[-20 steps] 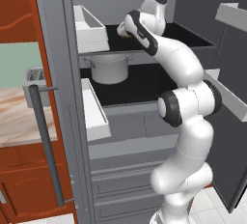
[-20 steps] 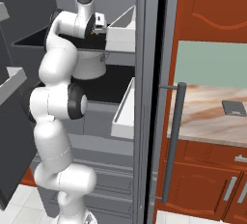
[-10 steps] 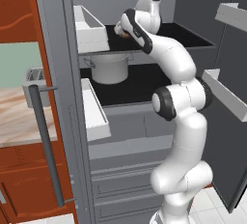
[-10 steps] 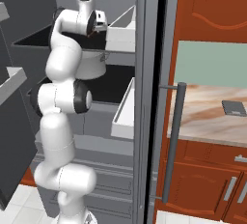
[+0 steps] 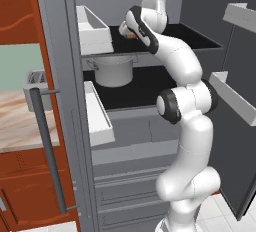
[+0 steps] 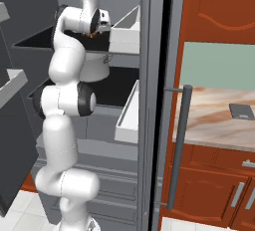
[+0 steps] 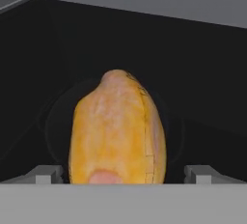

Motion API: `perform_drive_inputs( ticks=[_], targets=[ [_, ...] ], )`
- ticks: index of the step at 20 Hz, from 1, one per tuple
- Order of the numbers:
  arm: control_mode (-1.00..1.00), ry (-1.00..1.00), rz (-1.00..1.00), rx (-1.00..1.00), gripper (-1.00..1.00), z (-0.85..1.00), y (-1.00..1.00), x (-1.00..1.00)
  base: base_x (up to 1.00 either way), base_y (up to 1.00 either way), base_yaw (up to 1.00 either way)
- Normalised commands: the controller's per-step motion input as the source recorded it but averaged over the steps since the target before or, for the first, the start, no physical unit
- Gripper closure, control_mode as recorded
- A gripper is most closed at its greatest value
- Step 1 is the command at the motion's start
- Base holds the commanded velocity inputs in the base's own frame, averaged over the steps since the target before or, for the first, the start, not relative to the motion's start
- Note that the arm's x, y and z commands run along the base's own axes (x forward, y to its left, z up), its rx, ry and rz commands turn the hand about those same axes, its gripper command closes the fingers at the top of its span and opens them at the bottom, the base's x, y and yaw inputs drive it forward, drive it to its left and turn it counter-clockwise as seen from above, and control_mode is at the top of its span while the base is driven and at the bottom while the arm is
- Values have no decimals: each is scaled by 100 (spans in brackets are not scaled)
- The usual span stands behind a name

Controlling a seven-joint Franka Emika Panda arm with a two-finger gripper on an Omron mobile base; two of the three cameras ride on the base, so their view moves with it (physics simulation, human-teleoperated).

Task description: Take the chicken drumstick from the fridge and place it on the digital scale on the counter by the fridge. Wait a few seconds for a reading, then move it to the plate on the dining counter.

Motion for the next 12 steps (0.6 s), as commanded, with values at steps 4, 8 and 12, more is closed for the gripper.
perform_drive_inputs(
  ticks=[4,8,12],
  targets=[
    [-100,0,3,0,-100,-30,2,-5,0,0,0],
    [-100,0,3,-1,-100,-13,1,-5,0,0,0],
    [-100,0,0,0,-100,0,11,0,0,0,0]
  ],
)
